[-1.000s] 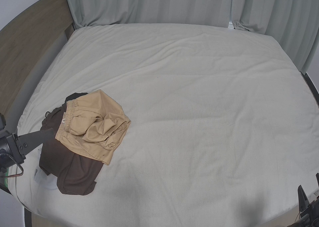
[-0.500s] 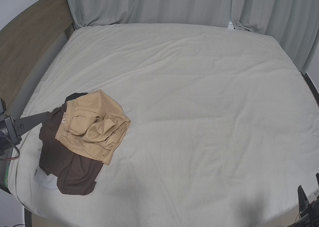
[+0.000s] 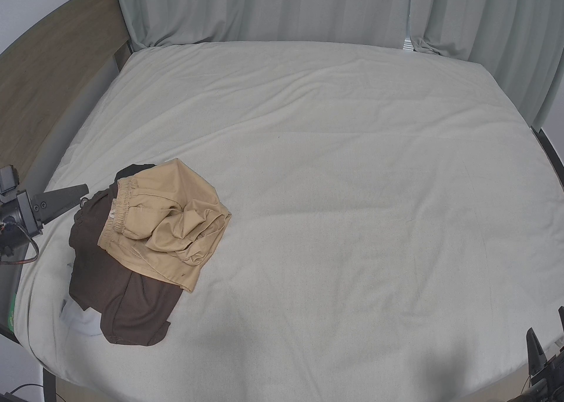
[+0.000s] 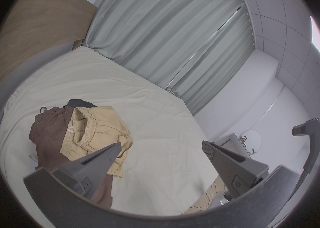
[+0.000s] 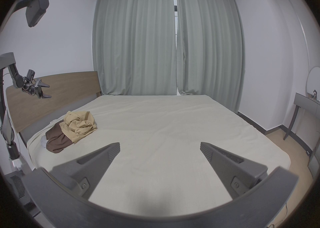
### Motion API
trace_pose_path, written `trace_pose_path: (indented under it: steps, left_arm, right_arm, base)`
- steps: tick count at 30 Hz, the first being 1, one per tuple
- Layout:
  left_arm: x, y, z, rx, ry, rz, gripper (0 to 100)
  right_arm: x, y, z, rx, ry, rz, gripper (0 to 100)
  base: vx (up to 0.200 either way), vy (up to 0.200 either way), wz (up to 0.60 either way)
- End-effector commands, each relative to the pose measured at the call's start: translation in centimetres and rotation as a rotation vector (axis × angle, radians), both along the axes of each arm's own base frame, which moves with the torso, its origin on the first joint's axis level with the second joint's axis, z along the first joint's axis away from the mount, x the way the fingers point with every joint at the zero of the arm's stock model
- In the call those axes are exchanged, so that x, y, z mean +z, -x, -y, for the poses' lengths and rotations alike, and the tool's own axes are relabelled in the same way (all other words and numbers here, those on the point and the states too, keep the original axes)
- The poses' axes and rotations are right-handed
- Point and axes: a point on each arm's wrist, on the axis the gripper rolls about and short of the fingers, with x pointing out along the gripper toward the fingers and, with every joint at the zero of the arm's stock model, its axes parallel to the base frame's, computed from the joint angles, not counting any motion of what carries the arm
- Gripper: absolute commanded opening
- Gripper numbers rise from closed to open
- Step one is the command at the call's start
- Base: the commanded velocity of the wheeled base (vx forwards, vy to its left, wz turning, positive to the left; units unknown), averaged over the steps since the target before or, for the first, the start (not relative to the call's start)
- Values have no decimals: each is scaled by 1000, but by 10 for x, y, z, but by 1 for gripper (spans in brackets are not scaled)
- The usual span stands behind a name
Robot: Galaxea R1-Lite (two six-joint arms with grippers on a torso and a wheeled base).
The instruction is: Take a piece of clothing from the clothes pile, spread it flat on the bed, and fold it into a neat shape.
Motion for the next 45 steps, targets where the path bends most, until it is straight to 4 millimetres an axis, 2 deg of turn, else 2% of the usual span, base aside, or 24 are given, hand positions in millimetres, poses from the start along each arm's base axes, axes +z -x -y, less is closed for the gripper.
trace_pose_path:
  steps: [1,12,19,27,34,42,45]
  left_arm:
    - [-9,-14,-8,14,15,-38,100]
    - [-16,-54,-26,19,22,-65,100]
    - [-29,-82,-38,12,-8,-72,100]
    - [-43,-101,-46,12,-6,-100,100]
    - [-64,-122,-58,13,-17,-129,100]
    - [-86,-135,-62,18,-66,-143,100]
    - [-88,-140,-63,26,-90,-135,100]
  right_arm:
    - [-5,0,0,1,0,-1,100]
    - [-5,0,0,1,0,-1,100]
    - [-5,0,0,1,0,-1,100]
    - [-5,0,0,0,0,-1,100]
    - [-5,0,0,0,0,-1,100]
    - [-5,0,0,0,0,-1,100]
    - [-5,0,0,0,0,-1,100]
  base:
    - [0,0,0]
    - [0,0,0]
    - [0,0,0]
    - [0,0,0]
    - [0,0,0]
    - [0,0,0]
    - [0,0,0]
